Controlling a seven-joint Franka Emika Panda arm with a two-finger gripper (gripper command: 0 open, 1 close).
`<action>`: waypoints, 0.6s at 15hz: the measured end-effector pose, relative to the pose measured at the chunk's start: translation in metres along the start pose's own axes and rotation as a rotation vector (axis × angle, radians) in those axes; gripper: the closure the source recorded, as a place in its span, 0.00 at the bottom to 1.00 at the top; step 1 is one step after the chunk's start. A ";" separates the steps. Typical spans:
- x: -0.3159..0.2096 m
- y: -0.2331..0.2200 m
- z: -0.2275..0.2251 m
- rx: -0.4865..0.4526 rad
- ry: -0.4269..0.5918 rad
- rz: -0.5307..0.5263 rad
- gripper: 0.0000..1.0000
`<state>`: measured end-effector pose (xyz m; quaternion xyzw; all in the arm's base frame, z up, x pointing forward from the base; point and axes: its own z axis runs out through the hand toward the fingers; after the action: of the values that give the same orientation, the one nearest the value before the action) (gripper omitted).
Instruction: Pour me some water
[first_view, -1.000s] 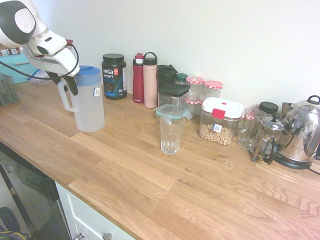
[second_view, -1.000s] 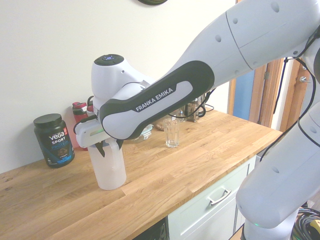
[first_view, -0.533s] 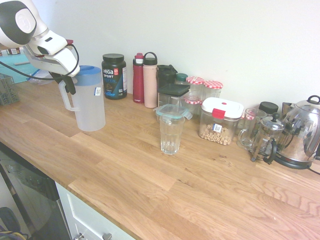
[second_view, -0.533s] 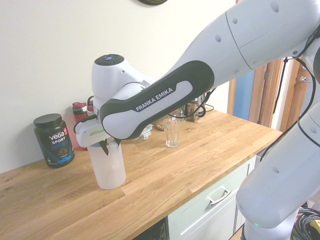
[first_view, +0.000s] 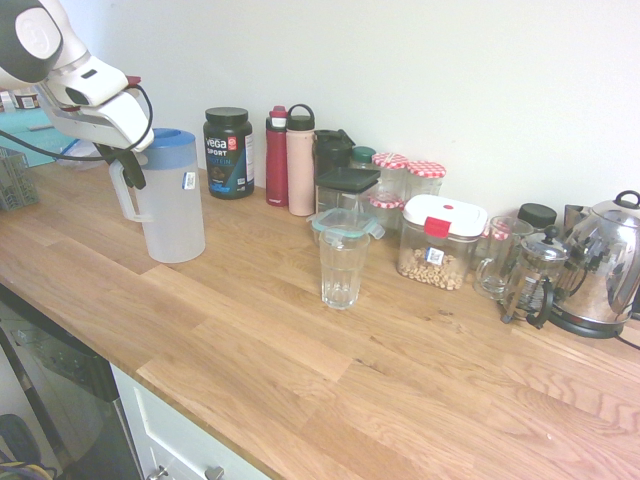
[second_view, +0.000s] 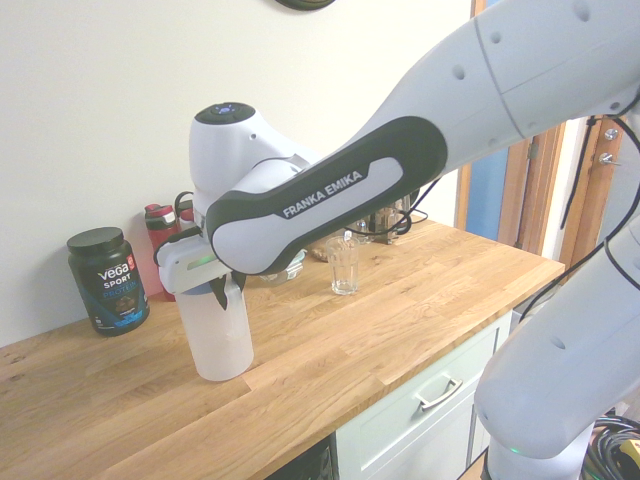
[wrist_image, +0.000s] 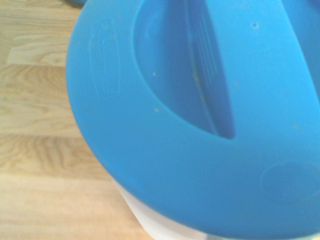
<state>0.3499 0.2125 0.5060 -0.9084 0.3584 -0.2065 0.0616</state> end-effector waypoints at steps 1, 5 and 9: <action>0.002 0.011 -0.016 0.000 0.004 -0.015 1.00; 0.024 0.071 -0.058 -0.022 -0.018 -0.093 1.00; 0.070 0.152 -0.078 -0.027 -0.137 -0.179 1.00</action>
<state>0.2680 0.0563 0.5608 -0.9495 0.2735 -0.1439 0.0547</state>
